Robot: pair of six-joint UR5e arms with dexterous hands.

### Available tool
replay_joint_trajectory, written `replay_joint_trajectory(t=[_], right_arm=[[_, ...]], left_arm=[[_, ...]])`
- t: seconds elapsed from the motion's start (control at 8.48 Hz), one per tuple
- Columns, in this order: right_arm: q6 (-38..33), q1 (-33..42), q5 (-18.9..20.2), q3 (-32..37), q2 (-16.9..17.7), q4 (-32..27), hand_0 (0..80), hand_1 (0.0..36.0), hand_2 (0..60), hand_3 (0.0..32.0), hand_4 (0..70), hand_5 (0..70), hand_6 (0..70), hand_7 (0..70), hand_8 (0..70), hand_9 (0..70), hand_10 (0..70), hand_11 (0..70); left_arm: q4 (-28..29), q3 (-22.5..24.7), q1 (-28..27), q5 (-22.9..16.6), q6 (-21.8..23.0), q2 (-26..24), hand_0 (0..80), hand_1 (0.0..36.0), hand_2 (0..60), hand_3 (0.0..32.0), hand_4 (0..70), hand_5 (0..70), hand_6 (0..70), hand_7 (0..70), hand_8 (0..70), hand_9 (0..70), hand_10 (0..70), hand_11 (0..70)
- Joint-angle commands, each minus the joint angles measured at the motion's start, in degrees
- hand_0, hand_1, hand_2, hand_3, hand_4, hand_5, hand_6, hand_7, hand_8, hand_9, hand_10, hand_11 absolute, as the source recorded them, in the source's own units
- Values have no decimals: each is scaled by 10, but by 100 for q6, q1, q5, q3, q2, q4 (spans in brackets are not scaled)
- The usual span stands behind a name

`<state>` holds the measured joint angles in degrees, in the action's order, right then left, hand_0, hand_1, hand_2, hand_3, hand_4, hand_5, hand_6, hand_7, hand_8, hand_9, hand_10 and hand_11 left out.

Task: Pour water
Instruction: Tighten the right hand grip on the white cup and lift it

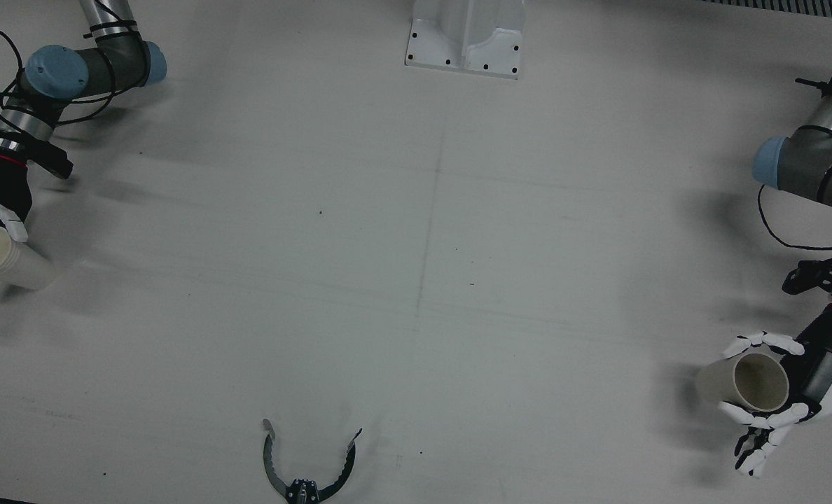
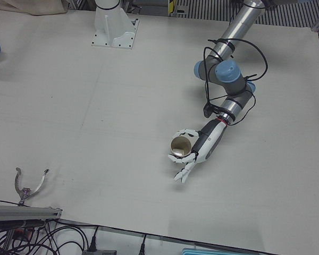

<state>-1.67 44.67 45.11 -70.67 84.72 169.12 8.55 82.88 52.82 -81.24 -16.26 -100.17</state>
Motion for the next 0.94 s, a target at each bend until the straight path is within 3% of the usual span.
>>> replay_joint_trajectory(t=[0.0, 0.47, 0.59, 0.83], right_arm=[[-18, -20, 6, -17, -16, 216, 551, 263, 169, 48, 0, 136, 0, 0, 0, 0, 0, 0], [-35, -28, 6, -26, -52, 252, 554, 270, 190, 48, 0, 129, 0, 0, 0, 0, 0, 0], [-35, -28, 6, -26, -52, 244, 562, 286, 269, 12, 42, 133, 2, 13, 0, 0, 0, 0], [-44, -37, 15, -35, -69, 244, 569, 307, 383, 0, 189, 154, 47, 86, 0, 3, 0, 1]], left_arm=[[6, -9, 9, 3, 0, 6, 520, 360, 600, 0, 333, 308, 31, 105, 0, 7, 33, 75], [32, -17, 17, 3, 0, 15, 518, 360, 600, 0, 329, 305, 30, 104, 0, 6, 33, 75], [32, -17, 17, 3, 0, 15, 517, 360, 600, 0, 329, 306, 30, 104, 0, 6, 33, 76], [32, -17, 17, 3, 0, 15, 519, 360, 600, 0, 331, 307, 30, 104, 0, 6, 33, 75]])
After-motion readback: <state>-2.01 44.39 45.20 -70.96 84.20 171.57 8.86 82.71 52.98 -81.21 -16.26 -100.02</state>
